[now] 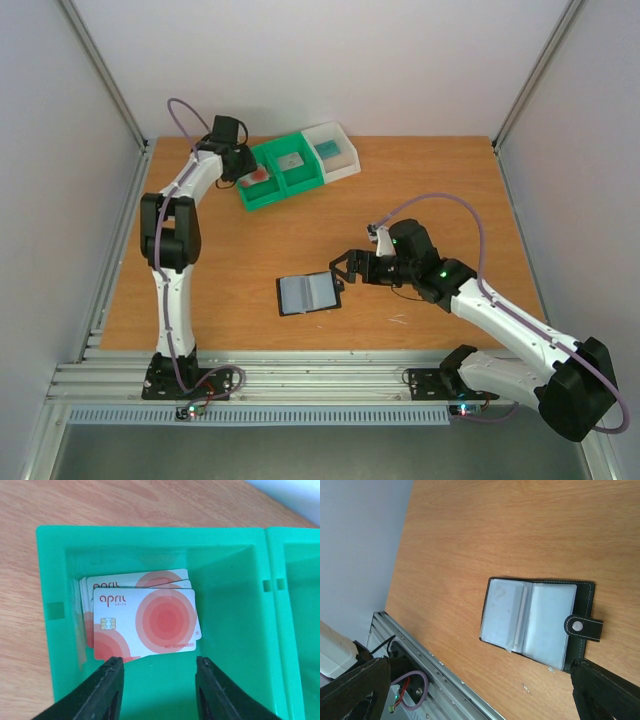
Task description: Take the credit cards out of the card holder
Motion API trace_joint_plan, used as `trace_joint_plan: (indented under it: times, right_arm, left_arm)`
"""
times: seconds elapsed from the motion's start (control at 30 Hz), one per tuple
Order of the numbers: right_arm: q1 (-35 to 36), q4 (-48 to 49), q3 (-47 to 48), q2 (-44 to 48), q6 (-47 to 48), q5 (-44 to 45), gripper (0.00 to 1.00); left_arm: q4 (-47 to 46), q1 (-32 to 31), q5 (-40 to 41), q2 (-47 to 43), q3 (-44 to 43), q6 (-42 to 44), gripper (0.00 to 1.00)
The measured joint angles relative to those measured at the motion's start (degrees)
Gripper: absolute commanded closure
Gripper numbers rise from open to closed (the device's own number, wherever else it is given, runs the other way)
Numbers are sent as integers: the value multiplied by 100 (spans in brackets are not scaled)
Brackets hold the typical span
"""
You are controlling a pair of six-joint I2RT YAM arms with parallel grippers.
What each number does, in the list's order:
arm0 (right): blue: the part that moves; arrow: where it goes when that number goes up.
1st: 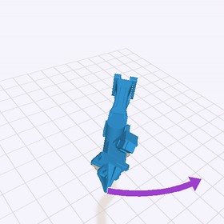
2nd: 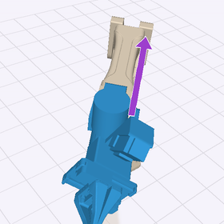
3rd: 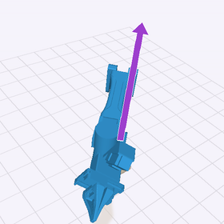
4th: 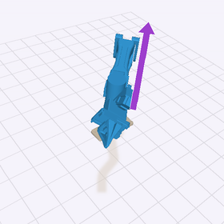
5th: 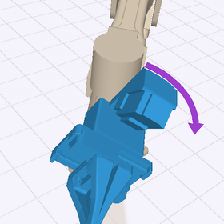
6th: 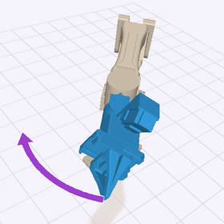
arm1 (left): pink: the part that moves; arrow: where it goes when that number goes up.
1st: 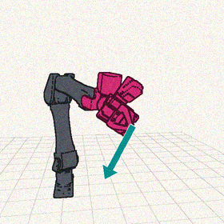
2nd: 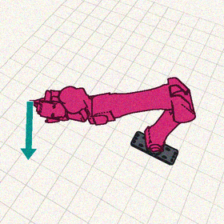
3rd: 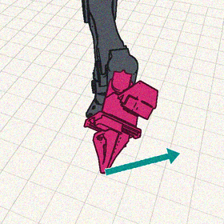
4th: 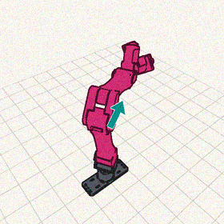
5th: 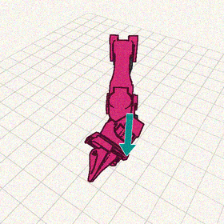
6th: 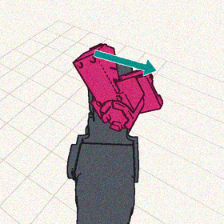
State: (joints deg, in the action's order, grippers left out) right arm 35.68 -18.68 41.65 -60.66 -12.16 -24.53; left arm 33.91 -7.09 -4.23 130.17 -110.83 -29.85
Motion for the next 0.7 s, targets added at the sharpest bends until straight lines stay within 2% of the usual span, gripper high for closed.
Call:
trace_joint_plan:
  times: [0.27, 0.43, 0.47, 0.7]
  right_arm:
    - [0, -199, 96, 101, 9, 42, 2]
    - [0, -474, 262, 105, 24, 175, 2]
    - [0, -518, 271, 105, 26, 201, 2]
    - [0, -826, 289, 103, 26, 385, 1]
  left_arm:
    - [409, 0, 17, -378, -166, 129, 33]
    - [629, 0, -59, -979, -87, 136, 4]
    - [656, 0, -96, -1139, -7, 125, 1]
    - [1008, 0, -603, -2116, 791, 120, 1]
